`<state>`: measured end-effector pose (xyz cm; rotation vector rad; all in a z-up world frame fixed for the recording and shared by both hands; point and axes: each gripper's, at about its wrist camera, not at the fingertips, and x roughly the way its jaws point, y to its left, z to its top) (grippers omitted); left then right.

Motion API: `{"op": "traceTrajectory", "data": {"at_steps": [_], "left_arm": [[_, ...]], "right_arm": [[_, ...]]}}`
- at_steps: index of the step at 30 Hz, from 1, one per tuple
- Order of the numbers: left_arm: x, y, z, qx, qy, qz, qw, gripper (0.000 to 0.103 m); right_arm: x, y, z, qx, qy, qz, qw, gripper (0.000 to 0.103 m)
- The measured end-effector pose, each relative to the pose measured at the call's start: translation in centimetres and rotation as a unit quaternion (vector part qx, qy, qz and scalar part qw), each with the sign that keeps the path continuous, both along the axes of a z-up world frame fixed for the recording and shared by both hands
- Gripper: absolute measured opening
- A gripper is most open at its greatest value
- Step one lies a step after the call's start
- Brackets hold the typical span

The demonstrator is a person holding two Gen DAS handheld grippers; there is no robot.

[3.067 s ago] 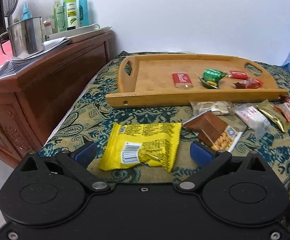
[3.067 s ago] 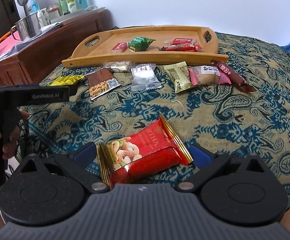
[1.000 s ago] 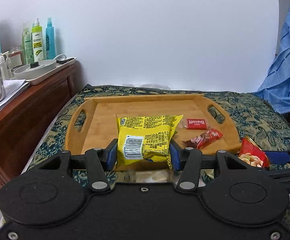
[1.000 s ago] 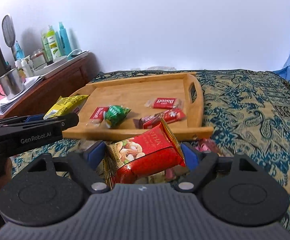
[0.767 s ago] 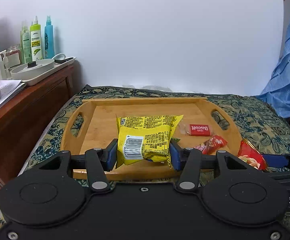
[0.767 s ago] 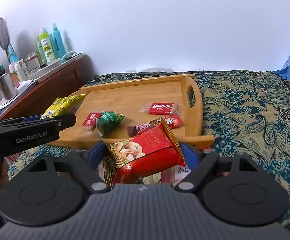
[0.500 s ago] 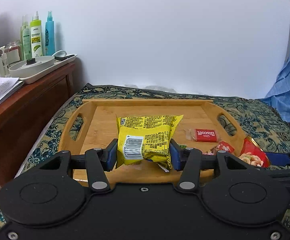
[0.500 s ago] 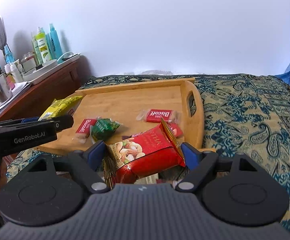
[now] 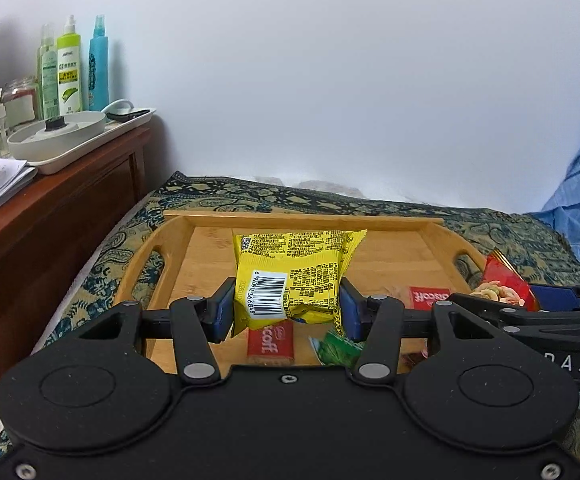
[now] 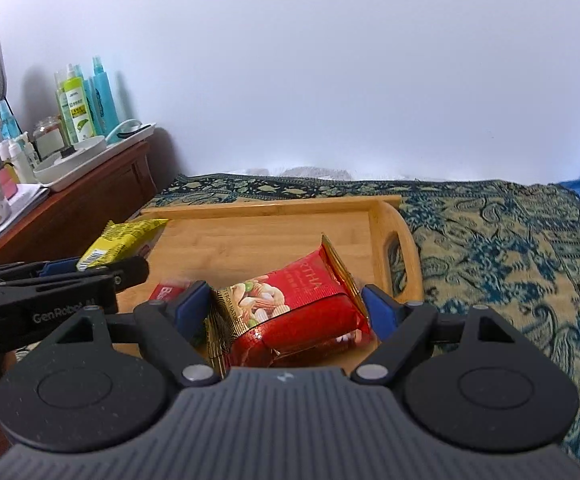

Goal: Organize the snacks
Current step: 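Lift both packets and carry them over the wooden tray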

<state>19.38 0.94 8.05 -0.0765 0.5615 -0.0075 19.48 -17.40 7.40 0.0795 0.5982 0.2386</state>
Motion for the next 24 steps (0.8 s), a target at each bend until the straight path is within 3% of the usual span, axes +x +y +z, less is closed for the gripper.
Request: {"op": "traceTrajectory", "data": {"at_steps": [12,24], "left_arm": [[3.2,1.0,-2.0,0.004,0.012,0.012,0.9999,0.049],[6.2,0.9,-4.0,0.008,0.026,0.018,0.9995,0.049]], "right_arm": [[4.4,0.8,-1.8,-0.027,0.003,0.006,1.000,0.082],[8.5,-0.2,-4.0,-0.018,0.025,0.005,1.000,0.082]]}}
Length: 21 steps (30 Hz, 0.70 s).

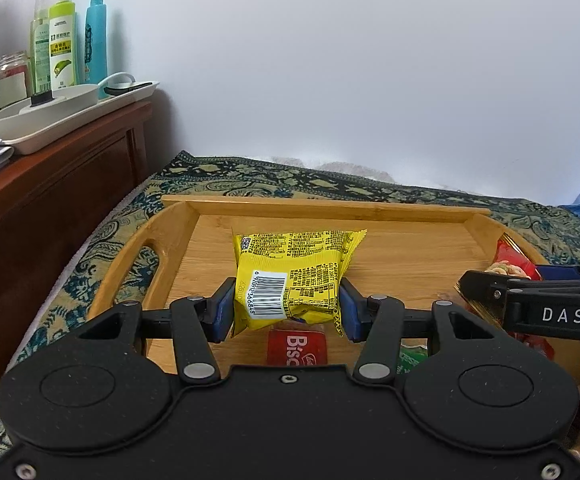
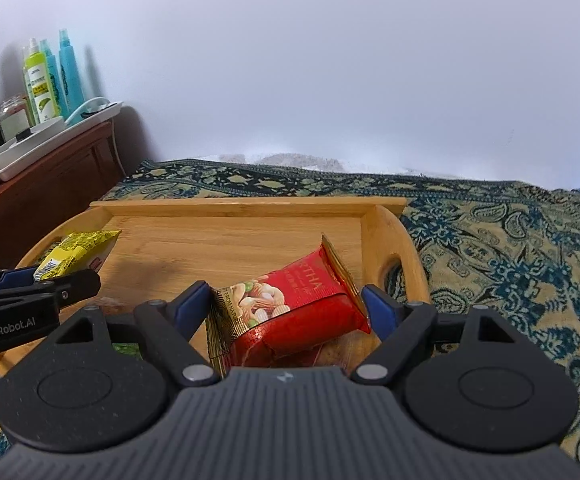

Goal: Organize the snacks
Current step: 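Lift both packets and carry them over the wooden tray, then lower both packets onto the tray and open both grippers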

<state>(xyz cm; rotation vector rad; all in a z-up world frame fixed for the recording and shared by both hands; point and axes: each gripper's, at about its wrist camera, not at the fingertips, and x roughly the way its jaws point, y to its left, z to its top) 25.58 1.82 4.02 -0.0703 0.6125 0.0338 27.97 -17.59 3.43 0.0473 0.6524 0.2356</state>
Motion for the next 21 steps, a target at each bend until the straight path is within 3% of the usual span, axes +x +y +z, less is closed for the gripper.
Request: {"op": "traceTrajectory", "data": {"at_steps": [21], "left_arm": [[2.3,-1.0,-1.5,0.012,0.007,-0.014,0.9998,0.049]], "right_arm": [[2.6,0.4,-0.1,-0.005,-0.009,0.005,1.000,0.082]]}}
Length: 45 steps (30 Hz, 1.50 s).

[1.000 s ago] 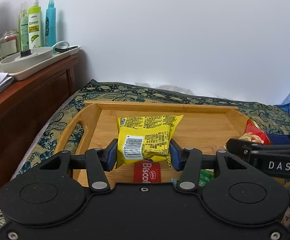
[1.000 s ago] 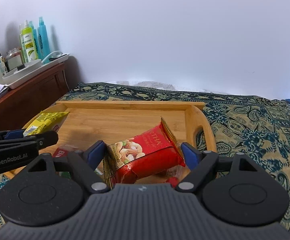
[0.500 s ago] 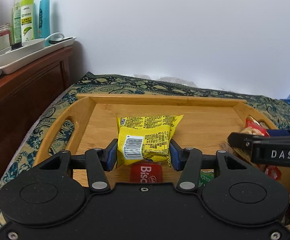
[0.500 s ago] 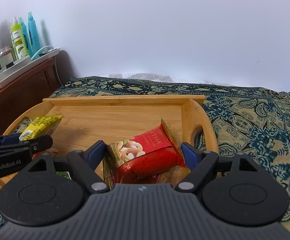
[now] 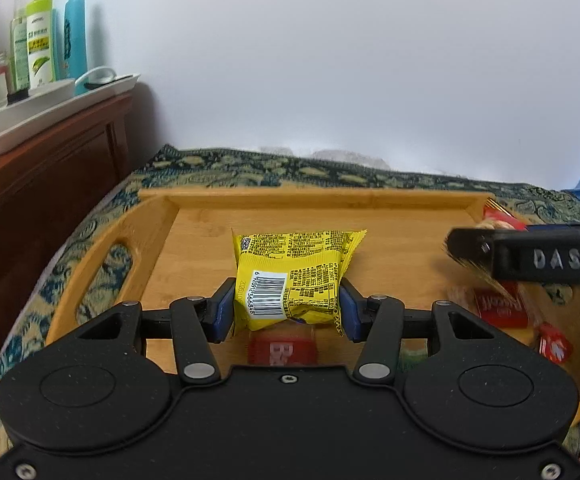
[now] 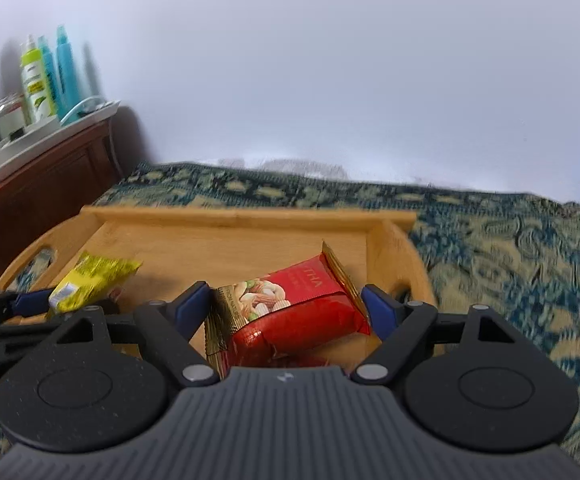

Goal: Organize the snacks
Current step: 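Lower both packets onto the tray and open both grippers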

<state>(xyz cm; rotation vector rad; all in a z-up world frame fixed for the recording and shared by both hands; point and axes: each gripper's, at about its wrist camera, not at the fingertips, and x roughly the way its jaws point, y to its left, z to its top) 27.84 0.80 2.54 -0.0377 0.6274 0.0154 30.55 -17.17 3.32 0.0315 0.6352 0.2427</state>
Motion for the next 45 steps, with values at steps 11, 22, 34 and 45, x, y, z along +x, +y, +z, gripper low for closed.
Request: {"op": "traceTrajectory", "data": {"at_steps": [11,22,34,45], "left_arm": [[2.2,-0.4,-0.6,-0.006,0.018,-0.004,0.9998,0.049],[2.7,-0.8,-0.9,0.013,0.034,-0.008,0.9993,0.050],[2.7,-0.8,-0.8,0.014,0.036,-0.005,0.9992,0.054],[0.0,-1.0,1.2,0.018,0.025,-0.013,0.9994,0.079]], "right_arm": [[4.3,0.4,-0.3,0.013,0.038,-0.020,0.999,0.082],[4.8,0.9,-1.1,-0.002,0.043,-0.021,0.999,0.082],[4.8,0.9,-1.1,-0.004,0.042,-0.019,0.999,0.092],[2.6,0.9,0.8,0.000,0.036,-0.017,0.999,0.094]]}}
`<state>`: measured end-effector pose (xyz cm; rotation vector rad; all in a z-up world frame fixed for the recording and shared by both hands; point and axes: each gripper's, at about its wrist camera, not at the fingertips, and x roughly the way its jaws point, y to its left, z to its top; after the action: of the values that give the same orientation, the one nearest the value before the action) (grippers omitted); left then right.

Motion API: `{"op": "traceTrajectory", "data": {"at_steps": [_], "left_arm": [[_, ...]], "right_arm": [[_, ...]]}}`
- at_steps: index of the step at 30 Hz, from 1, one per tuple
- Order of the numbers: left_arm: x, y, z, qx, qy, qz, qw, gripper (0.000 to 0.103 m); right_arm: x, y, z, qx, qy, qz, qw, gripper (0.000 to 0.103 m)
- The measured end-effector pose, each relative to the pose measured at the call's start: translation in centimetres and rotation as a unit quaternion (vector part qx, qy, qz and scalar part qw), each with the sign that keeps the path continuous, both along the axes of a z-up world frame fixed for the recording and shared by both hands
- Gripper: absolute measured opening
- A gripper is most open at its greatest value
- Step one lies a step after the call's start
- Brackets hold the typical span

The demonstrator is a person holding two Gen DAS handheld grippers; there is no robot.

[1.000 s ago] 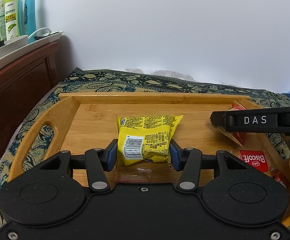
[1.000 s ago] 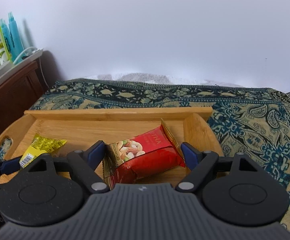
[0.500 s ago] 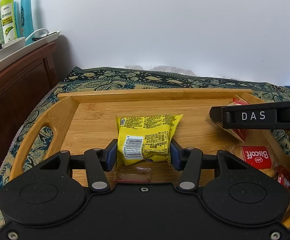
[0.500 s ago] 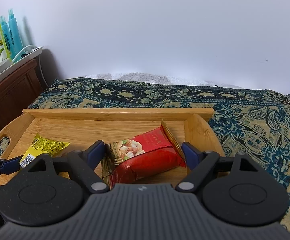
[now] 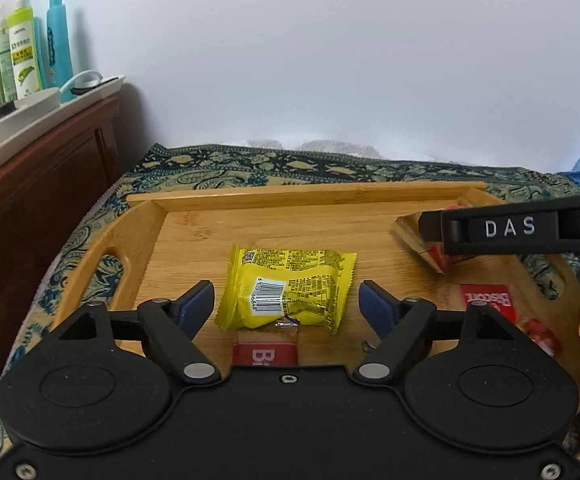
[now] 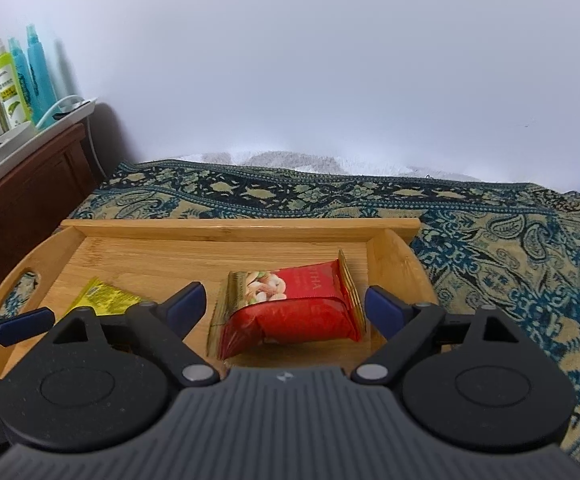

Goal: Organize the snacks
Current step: 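Lower both packets onto the tray and open both grippers, then withdraw both grippers from the tray back toward the snack pile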

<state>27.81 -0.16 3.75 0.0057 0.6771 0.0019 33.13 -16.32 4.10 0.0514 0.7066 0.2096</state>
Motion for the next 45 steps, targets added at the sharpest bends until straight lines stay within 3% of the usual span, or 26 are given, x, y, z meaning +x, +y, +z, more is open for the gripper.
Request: {"op": "traceTrajectory", "data": {"at_steps": [11,20,34,45], "left_arm": [[-6.4,-0.5,4.9,0.004,-0.021,-0.015,0.9996,0.092],[-12.9,-1.0,7.1,0.004,-0.036,-0.023,0.9991,0.098],[-20.2,-1.8,6.1,0.009,-0.035,-0.008,0.9993,0.100],[-21.0,-2.5,3.5,0.012,-0.008,0.004,0.9999,0.101]], "right_arm": [[-6.5,-1.1,4.1,0.001,-0.033,0.009,0.999,0.097],[-13.0,-2.2,6.6,0.012,-0.068,0.018,0.997,0.101],[-20.0,-3.7,4.3,0.037,-0.083,0.018,0.996,0.103],[-22.6,-4.6,1.3,0.027,-0.103,-0.009,0.994,0.103]]}}
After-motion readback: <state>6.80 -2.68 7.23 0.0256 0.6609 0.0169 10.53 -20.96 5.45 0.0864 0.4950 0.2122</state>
